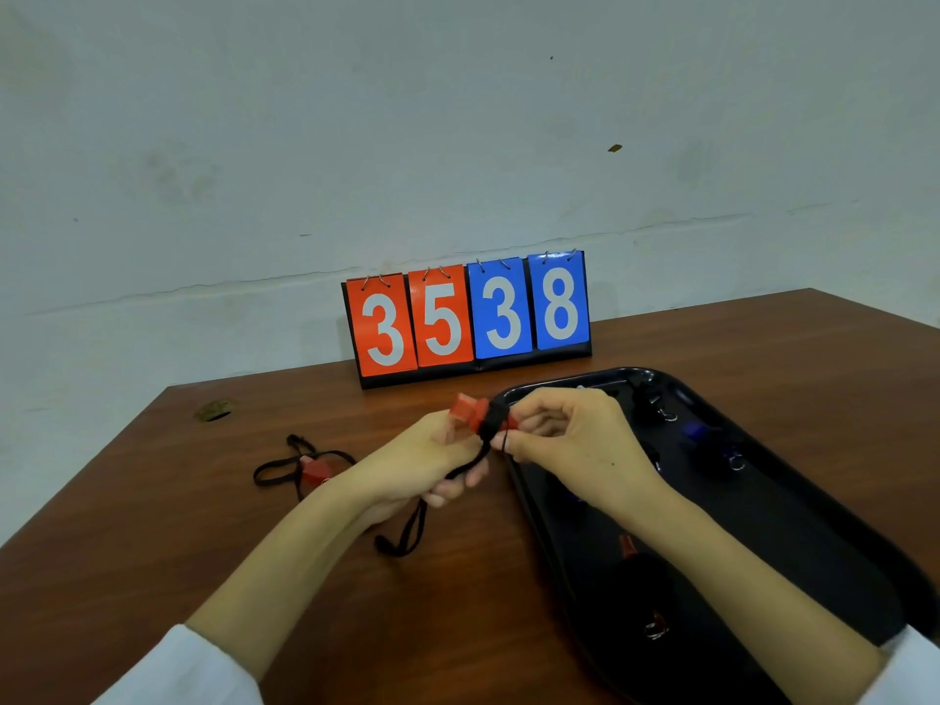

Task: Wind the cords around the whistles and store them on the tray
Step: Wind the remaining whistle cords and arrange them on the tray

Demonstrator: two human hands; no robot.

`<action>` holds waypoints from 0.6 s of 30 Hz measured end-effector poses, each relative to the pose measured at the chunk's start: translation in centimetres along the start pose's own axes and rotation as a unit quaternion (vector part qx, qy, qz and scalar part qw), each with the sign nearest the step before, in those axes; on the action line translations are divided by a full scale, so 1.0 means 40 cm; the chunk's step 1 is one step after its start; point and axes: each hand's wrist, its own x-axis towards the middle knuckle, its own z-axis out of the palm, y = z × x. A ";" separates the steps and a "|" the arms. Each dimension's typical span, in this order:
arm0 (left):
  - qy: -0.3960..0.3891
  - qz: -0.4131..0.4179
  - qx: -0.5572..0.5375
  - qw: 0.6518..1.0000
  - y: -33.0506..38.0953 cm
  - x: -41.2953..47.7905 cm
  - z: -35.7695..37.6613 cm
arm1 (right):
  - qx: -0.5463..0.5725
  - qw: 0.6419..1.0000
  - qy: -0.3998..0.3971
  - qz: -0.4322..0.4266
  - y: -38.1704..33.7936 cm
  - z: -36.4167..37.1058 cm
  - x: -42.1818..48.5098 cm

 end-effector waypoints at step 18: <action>0.087 0.068 0.230 0.967 0.042 -0.005 -0.027 | -0.208 0.978 0.002 0.009 0.032 0.005 0.003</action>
